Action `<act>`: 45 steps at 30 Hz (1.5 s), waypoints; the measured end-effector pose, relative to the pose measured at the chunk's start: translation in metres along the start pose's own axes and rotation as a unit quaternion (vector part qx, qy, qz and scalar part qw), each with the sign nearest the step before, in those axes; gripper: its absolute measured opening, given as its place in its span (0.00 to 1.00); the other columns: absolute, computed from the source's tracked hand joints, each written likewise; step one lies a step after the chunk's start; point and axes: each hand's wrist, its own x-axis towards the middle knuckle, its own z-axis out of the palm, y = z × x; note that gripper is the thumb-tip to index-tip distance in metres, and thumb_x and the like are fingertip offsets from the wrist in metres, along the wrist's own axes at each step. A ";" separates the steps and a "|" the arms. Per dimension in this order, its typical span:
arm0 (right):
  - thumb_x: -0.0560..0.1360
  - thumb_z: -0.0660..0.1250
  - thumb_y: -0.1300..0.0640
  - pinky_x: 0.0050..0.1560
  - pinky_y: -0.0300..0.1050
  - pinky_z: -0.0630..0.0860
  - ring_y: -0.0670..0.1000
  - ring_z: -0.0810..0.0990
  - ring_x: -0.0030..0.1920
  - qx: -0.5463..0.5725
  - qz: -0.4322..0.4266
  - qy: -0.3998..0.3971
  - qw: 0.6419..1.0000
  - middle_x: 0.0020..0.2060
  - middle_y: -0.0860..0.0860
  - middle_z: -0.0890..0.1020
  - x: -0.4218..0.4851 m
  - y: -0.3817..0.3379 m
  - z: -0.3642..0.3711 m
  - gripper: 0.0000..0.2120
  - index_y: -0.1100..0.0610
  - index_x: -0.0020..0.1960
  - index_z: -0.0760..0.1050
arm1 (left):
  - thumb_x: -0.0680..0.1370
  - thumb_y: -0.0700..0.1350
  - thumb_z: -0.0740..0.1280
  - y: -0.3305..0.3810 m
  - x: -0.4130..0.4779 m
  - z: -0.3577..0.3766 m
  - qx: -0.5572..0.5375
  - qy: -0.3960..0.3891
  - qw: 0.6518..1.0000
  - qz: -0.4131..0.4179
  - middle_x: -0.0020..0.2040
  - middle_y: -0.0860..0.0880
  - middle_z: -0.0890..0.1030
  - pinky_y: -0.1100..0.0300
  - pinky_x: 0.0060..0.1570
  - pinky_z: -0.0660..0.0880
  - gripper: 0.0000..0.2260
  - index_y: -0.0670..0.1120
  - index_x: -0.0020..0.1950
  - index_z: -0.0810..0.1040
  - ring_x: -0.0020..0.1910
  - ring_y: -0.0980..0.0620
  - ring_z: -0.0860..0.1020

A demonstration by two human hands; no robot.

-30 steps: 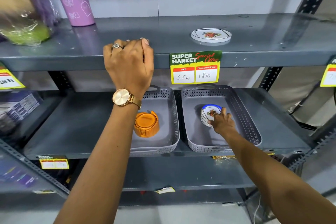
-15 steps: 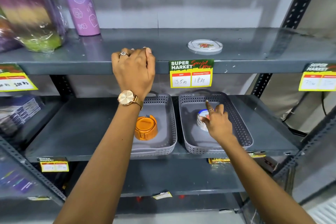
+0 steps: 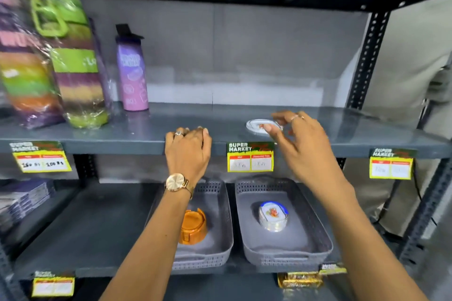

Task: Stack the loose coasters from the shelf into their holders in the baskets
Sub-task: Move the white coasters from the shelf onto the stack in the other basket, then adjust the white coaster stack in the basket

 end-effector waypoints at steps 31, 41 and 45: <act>0.65 0.76 0.47 0.63 0.32 0.67 0.40 0.73 0.64 0.235 0.126 -0.164 0.950 0.59 0.41 0.77 -0.046 -0.001 -0.004 0.23 0.45 0.59 0.79 | 0.80 0.50 0.51 -0.008 -0.003 -0.002 -0.029 -0.026 0.991 0.128 0.51 0.41 0.85 0.48 0.57 0.77 0.24 0.39 0.52 0.84 0.56 0.42 0.81; 0.68 0.74 0.45 0.64 0.49 0.72 0.57 0.79 0.60 0.041 0.218 -0.250 0.942 0.57 0.56 0.82 -0.098 0.109 0.099 0.24 0.56 0.60 0.80 | 0.81 0.48 0.57 -0.001 -0.012 0.011 -0.065 0.050 0.992 0.092 0.51 0.46 0.85 0.52 0.53 0.71 0.17 0.43 0.52 0.84 0.54 0.45 0.82; 0.69 0.73 0.44 0.63 0.50 0.71 0.59 0.80 0.57 -0.014 0.260 -0.293 0.920 0.56 0.57 0.84 -0.105 0.143 0.145 0.23 0.59 0.57 0.81 | 0.82 0.48 0.58 -0.006 -0.012 0.016 -0.077 0.081 0.987 0.111 0.50 0.48 0.85 0.52 0.52 0.72 0.16 0.44 0.51 0.84 0.54 0.47 0.82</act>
